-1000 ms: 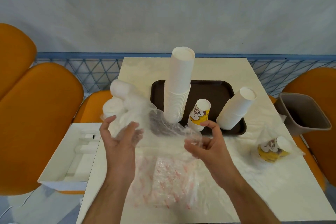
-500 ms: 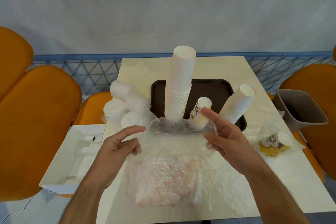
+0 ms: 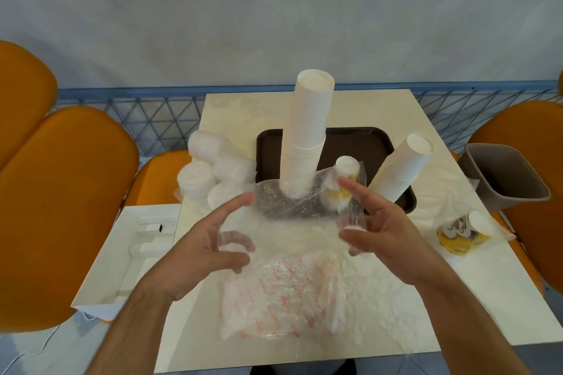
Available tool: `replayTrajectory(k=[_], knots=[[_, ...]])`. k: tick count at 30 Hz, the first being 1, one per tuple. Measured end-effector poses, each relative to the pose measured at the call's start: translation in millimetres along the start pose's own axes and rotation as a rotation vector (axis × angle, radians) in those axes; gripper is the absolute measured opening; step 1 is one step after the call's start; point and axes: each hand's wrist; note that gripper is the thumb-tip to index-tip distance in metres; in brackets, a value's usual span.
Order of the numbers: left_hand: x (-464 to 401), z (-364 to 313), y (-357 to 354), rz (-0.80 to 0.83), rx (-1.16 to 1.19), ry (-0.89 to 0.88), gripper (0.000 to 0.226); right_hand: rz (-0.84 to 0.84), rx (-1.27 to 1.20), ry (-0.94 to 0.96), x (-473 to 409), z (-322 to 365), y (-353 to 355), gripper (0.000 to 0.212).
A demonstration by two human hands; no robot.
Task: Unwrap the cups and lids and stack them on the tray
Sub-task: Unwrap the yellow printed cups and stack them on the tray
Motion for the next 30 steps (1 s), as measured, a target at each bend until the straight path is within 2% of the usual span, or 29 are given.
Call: replayTrajectory(k=[4, 8, 10, 14, 16, 20, 27, 30], knots=[[0.4, 0.8, 12.0, 0.020, 0.031, -0.021, 0.103, 0.194, 0.096, -0.116, 7.3, 7.7, 12.6, 0.107], [4.9, 6.4, 23.8, 0.037, 0.060, -0.023, 0.115, 0.300, 0.106, -0.183, 17.0, 8.4, 24.1, 0.118], [6.3, 9.7, 25.4, 0.051, 0.085, -0.020, 0.115, 0.283, 0.074, -0.167, 18.2, 3.9, 19.6, 0.113], [6.3, 18.8, 22.5, 0.082, 0.120, 0.018, 0.107, 0.081, -0.069, -0.080, 10.5, -19.3, -1.2, 0.076], [6.7, 25.7, 23.3, 0.074, 0.054, 0.081, 0.103, 0.061, -0.072, -0.109, 8.8, -30.8, -8.1, 0.081], [8.1, 43.5, 30.2, 0.020, -0.037, 0.215, 0.097, 0.142, -0.040, -0.230, 16.2, -43.5, -5.5, 0.104], [9.3, 74.7, 25.5, 0.057, -0.028, 0.361, 0.110, 0.249, 0.215, -0.496, 20.9, -70.9, -1.0, 0.124], [6.8, 85.8, 17.4, 0.066, -0.092, 0.404, 0.113, 0.266, 0.470, -0.554, 20.1, -87.4, 3.3, 0.127]])
Point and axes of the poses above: each hand's wrist, its own x-axis away from the middle knuckle, its own y-axis out of the back of the hand, z = x × y, and after that the axes turned 11 degrees about z, right-handed
